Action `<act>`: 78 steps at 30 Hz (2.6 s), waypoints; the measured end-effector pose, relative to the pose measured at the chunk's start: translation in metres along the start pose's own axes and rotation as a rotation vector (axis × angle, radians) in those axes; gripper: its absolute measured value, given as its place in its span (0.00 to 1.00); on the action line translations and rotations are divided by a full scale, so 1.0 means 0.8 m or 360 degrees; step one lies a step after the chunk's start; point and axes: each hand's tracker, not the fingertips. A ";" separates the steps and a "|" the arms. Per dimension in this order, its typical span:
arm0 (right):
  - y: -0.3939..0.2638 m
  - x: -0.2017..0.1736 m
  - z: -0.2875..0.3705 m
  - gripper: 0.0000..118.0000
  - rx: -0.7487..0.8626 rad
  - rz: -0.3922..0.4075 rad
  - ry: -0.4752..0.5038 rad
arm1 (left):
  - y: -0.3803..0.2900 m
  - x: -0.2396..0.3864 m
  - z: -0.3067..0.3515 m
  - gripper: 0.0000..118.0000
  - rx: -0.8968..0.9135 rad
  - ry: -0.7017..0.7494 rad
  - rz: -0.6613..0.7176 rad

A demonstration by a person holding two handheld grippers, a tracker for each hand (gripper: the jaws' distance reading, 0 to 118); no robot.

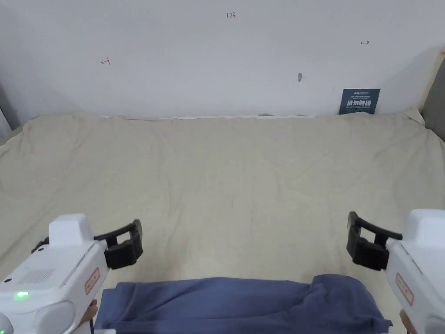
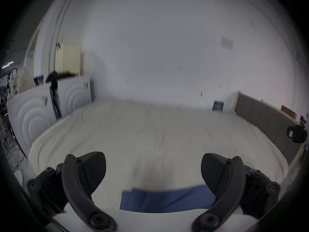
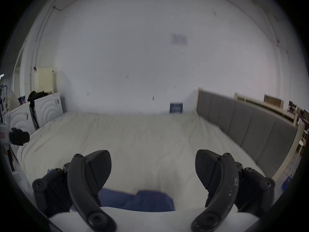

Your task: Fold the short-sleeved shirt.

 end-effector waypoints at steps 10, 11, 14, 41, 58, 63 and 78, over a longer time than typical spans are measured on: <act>0.029 -0.033 0.012 0.02 0.0289 0.0113 -0.0080 | 0.027 0.044 0.019 0.01 0.0375 0.0006 -0.0045; 0.028 -0.035 0.009 0.02 0.0293 0.0123 -0.0091 | 0.027 0.043 0.021 0.00 0.0397 0.0008 -0.0043; 0.031 -0.033 0.008 0.02 0.0304 0.0119 -0.0095 | 0.028 0.045 0.017 0.00 0.0366 -0.0033 -0.0070; 0.000 -0.069 -0.043 0.02 0.0086 0.0169 -0.0002 | -0.149 -0.174 -0.114 0.65 -0.1143 -0.0532 0.0908; -0.019 -0.083 -0.073 0.02 -0.0063 0.0195 0.0040 | -0.209 -0.166 -0.136 0.23 -0.1213 -0.0426 0.0934; -0.016 -0.075 -0.069 0.02 -0.0063 0.0196 0.0029 | -0.219 -0.169 -0.148 0.05 -0.1189 -0.0401 0.0861; -0.007 -0.050 -0.053 0.02 0.0003 0.0126 0.0045 | -0.124 -0.207 -0.083 0.04 -0.1023 -0.0216 0.0684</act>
